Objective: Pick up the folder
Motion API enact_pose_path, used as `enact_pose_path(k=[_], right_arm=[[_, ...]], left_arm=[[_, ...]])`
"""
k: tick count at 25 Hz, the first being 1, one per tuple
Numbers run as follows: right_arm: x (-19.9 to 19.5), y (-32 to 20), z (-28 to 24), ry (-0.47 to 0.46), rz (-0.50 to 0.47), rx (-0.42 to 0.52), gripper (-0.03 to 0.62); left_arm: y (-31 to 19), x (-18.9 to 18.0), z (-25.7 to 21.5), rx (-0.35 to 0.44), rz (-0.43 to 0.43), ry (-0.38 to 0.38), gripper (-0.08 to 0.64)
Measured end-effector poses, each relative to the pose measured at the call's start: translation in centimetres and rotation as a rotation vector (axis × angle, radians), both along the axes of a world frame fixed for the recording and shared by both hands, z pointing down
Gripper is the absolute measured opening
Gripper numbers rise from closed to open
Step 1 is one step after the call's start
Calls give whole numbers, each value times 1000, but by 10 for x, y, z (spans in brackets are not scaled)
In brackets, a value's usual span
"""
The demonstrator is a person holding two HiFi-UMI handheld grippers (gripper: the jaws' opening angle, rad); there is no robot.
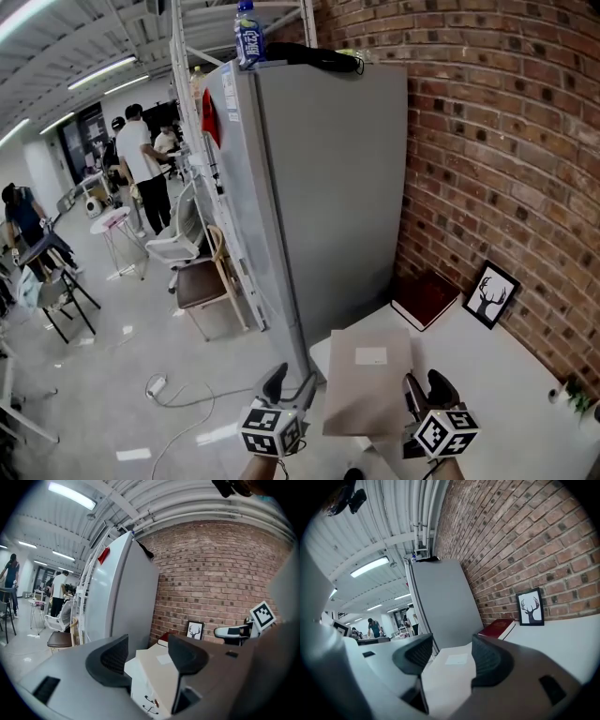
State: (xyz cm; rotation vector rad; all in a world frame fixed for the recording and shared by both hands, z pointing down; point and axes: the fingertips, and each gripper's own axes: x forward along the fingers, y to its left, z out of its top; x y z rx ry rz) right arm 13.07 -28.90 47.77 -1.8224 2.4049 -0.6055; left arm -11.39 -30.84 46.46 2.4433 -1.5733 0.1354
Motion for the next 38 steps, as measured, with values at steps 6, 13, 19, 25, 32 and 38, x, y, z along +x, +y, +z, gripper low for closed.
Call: enact_pose_path(k=[6,13,19,25,32,38], right_arm=[[3,-3,7,-2,1,-16,249],[9,0,13,2,-4,-32,249],[17,2,18,-5,0,-38,249],[24,3,25,-22,8,-58,249],[26,3,33,-40,11,-75,249],[30,1,39,-50,18,-94,248]], left_arm=[[-8,7,11,-44,-1,27,242],[-17,17,42,-128,-12,73,242],[-20,38,81,-216,11,40,242],[-19,53,128,-335,35,-8,242],[-7,62,172,-492,56,43,259],[-4,68,177,-530,89,72,265]])
